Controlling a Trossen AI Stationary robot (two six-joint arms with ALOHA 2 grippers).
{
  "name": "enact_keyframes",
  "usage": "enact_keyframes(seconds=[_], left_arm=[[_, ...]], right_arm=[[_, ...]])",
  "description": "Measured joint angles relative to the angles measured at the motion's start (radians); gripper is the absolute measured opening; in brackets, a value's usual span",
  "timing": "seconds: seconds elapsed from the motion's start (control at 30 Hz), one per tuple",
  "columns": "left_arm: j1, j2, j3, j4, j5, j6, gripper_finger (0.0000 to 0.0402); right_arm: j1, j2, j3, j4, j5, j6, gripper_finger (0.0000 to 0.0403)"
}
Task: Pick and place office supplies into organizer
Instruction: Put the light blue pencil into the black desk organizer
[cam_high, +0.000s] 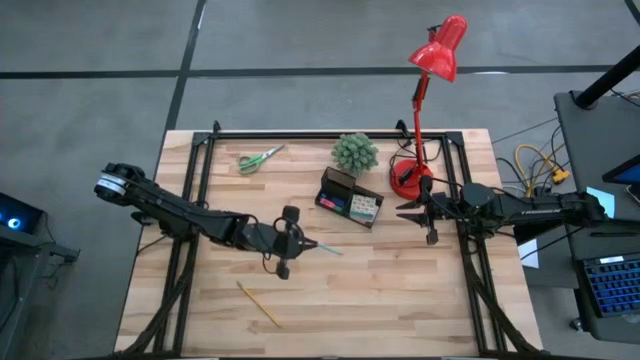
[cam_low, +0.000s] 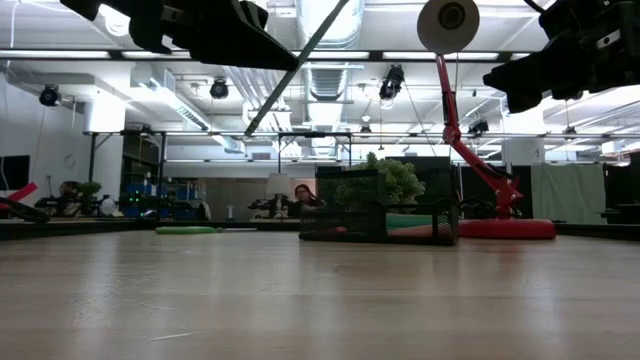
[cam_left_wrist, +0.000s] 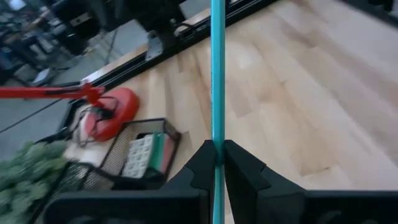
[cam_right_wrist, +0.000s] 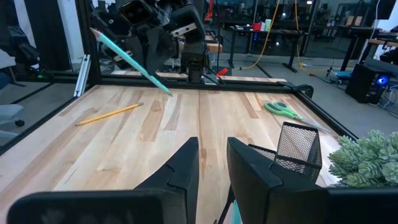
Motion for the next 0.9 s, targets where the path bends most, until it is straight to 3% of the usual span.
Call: enact_keyframes(seconds=[0.23, 0.57, 0.9], left_arm=[[0.000, 0.000, -0.001, -0.009, -0.154, 0.000, 0.0008], [0.000, 0.000, -0.002, 0.000, -0.176, -0.008, 0.0008], [0.020, 0.000, -0.006, 0.129, -0.175, -0.073, 0.0008]], right_arm=[[0.000, 0.000, 0.000, 0.000, 0.000, 0.000, 0.0069], [0.000, 0.000, 0.000, 0.000, 0.000, 0.000, 0.0083], [0.000, 0.000, 0.000, 0.000, 0.000, 0.000, 0.0074]])
